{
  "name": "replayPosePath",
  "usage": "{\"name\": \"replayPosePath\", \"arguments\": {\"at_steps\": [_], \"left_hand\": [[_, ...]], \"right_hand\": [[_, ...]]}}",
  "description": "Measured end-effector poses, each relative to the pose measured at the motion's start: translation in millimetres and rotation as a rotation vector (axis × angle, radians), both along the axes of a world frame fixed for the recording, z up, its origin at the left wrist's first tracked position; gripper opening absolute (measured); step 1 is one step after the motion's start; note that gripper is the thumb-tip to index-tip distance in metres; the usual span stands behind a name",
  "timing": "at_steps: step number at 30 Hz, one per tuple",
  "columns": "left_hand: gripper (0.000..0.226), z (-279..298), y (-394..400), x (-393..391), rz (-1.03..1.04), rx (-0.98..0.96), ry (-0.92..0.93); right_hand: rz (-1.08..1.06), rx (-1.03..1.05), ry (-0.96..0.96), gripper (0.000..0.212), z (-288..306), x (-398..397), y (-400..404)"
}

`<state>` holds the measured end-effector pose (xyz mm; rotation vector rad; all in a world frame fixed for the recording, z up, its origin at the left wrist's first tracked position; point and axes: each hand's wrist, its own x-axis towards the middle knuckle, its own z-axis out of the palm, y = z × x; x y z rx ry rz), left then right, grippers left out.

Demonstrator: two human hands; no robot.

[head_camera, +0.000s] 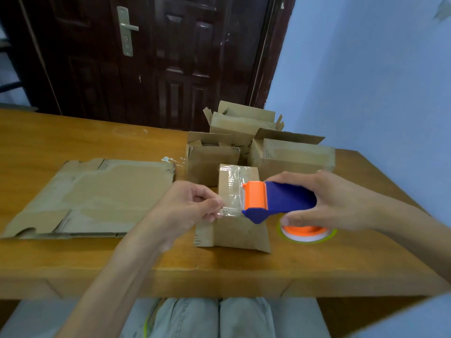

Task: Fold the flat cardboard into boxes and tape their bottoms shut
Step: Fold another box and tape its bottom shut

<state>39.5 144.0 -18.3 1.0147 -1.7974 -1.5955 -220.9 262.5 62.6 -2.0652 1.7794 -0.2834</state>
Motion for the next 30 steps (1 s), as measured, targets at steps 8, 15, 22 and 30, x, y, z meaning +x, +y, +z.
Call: {"name": "replayPosePath", "arguments": {"at_steps": [8, 15, 22, 30], "left_hand": [[0.010, -12.3, 11.4, 9.1, 0.150, 0.035, 0.018], [0.015, -5.8, 8.2, 1.2, 0.172, 0.088, 0.028], [0.018, -6.9, 12.3, -8.4, 0.189, 0.074, 0.013], [0.027, -18.3, 23.0, -16.6, 0.207, 0.074, 0.088]], "right_hand": [[-0.008, 0.084, -0.041, 0.058, -2.5, -33.4, 1.0], [-0.002, 0.087, -0.163, 0.065, -16.1, -48.2, 6.9], [-0.023, 0.082, -0.235, 0.066, -39.4, -57.9, 12.0], [-0.044, 0.111, -0.289, 0.069, -60.0, -66.6, 11.8]]}}
